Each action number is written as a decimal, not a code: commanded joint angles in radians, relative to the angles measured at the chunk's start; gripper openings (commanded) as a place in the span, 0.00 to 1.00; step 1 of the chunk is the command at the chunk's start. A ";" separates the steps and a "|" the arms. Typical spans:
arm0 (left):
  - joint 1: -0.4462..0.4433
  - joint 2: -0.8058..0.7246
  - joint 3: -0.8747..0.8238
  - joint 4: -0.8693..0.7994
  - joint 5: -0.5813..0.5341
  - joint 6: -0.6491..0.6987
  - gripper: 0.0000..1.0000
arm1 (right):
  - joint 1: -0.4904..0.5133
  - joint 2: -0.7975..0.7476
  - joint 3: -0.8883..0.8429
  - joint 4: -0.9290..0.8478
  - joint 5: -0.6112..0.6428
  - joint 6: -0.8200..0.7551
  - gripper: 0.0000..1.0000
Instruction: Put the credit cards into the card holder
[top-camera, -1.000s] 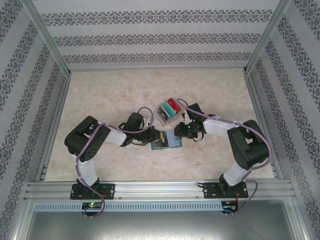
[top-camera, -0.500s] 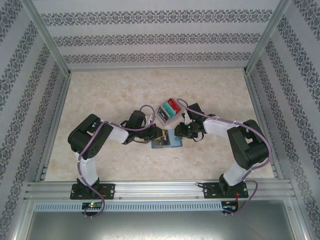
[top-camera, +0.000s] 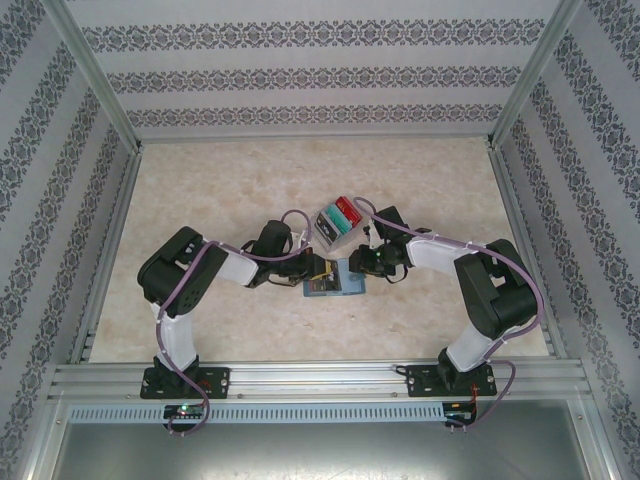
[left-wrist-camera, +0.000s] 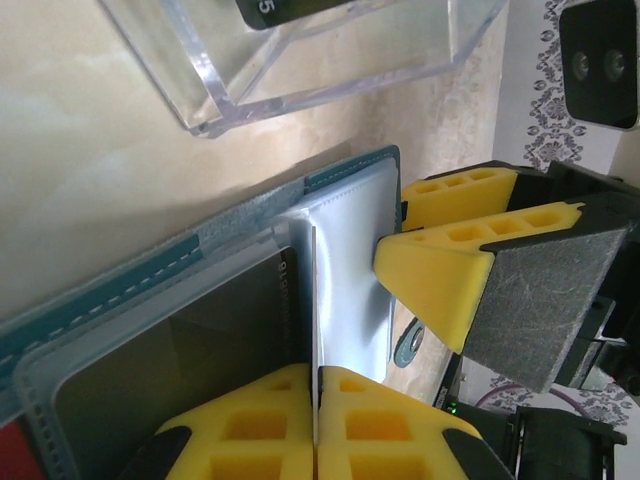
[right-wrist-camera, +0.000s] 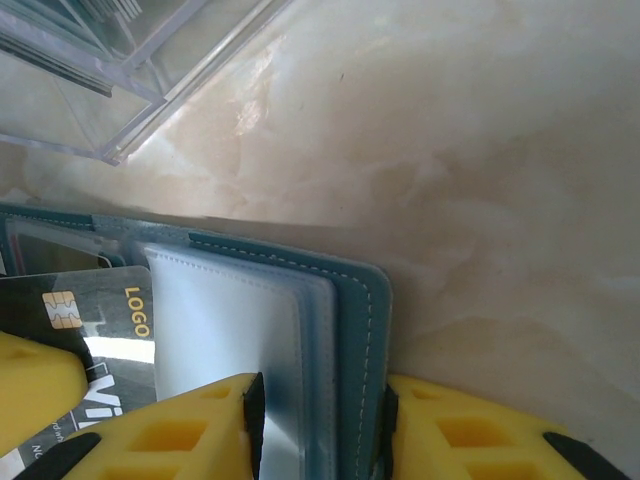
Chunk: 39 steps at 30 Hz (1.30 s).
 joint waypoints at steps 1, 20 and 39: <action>0.007 -0.028 -0.007 -0.169 -0.010 0.063 0.06 | -0.010 0.024 -0.017 -0.059 0.044 -0.017 0.37; 0.001 -0.008 0.114 -0.320 -0.006 0.108 0.25 | -0.009 0.044 -0.008 -0.035 0.008 -0.010 0.36; -0.002 -0.095 0.233 -0.667 -0.115 0.241 0.37 | -0.003 0.042 -0.006 -0.020 -0.036 -0.011 0.36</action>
